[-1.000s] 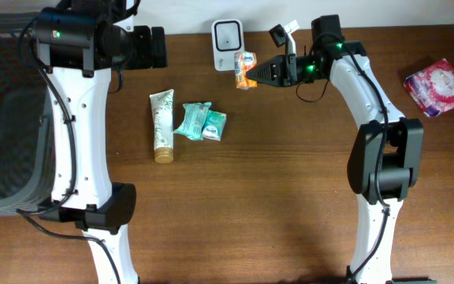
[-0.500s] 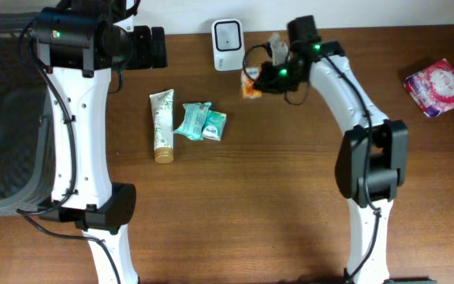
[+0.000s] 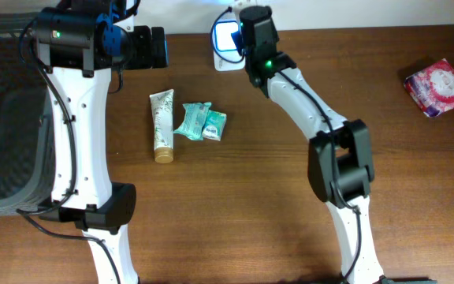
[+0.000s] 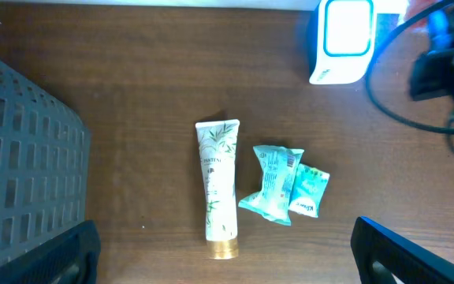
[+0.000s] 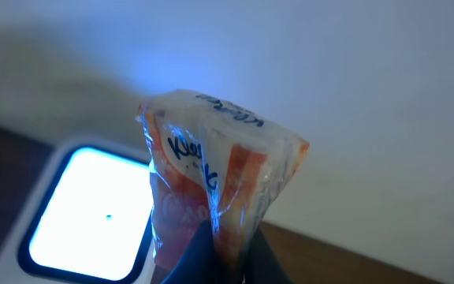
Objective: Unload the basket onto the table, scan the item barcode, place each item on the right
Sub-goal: 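Carry the Kleenex pack right and drop it near the tissue box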
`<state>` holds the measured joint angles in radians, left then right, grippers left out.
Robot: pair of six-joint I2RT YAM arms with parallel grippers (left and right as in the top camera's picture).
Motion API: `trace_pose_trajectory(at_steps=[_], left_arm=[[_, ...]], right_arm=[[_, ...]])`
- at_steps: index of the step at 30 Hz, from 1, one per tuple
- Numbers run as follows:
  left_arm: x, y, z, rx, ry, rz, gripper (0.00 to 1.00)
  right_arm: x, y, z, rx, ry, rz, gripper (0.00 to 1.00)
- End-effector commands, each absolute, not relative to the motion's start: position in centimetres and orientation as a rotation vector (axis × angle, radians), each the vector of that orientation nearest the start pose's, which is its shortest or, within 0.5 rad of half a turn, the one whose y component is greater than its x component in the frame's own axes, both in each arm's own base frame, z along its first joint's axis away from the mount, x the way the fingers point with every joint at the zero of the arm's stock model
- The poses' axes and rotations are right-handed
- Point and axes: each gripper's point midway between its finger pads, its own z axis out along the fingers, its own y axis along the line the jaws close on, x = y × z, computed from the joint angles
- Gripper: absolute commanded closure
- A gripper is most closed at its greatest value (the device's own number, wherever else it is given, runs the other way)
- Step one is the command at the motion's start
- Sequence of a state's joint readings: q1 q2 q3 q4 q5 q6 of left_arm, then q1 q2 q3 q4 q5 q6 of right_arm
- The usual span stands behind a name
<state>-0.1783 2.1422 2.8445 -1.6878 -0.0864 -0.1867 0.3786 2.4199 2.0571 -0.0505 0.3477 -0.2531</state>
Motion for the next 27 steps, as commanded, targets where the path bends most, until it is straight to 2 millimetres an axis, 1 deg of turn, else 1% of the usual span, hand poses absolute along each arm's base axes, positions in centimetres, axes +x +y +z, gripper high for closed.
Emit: trace_pose_trajectory(at_steps=[1,2,4,5,7,11,13,16,20,21,22,24,26,27], left_arm=[[44.1,-6.2,33.7,-0.044,2.547,-0.028,0.01],[44.1,-6.2,33.7,-0.044,2.547,-0.027,0.01],[44.1,-6.2,33.7,-0.044,2.547,-0.027,0.01],[44.1,-6.2,33.7,-0.044,2.547,-0.027,0.01],[44.1,-6.2,33.7,-0.044,2.547,-0.027,0.01],[44.1,-6.2,33.7,-0.044,2.547,-0.027,0.01],[44.1,-6.2,33.7,-0.044,2.547,-0.027,0.01],[44.1,-6.2,33.7,-0.044,2.547,-0.027,0.01],[44.1,-6.2,33.7,-0.044,2.547,-0.027,0.01],[44.1,-6.2,33.7,-0.044,2.547,-0.028,0.01],[44.1,-6.2,33.7,-0.044,2.547,-0.027,0.01],[44.1,-6.2,33.7,-0.044,2.547,-0.028,0.01],[44.1,-6.2,33.7,-0.044,2.547,-0.028,0.01],[44.1,-6.2,33.7,-0.044,2.547,-0.028,0.01]], right_arm=[[65.9,21.6,14.8,-0.445,1.915,-0.251,0.96],[65.8,22.4,14.9,-0.482,1.9,-0.24,0.96],[65.7,23.3,15.1,-0.508,1.882,-0.233,0.96],[65.4,24.1,14.9,-0.56,1.876,-0.216,0.96],[65.1,25.0,14.5,-0.606,1.88,-0.17,0.96],[65.1,25.0,14.5,-0.616,1.88,-0.175,0.96],[65.3,23.9,14.8,-0.579,1.881,-0.238,0.96],[65.6,19.8,17.3,-0.395,1.872,-0.457,0.96],[64.9,15.7,20.9,-0.268,1.869,-0.595,0.96],[64.5,14.3,21.8,-0.189,1.88,-0.599,0.96],[64.0,12.0,22.7,-0.074,1.91,-0.564,0.96],[62.9,8.0,23.5,0.112,1.959,-0.515,0.96],[61.4,2.4,23.8,0.292,2.015,-0.521,0.96],[60.3,-0.9,23.6,0.386,2.047,-0.542,0.96]])
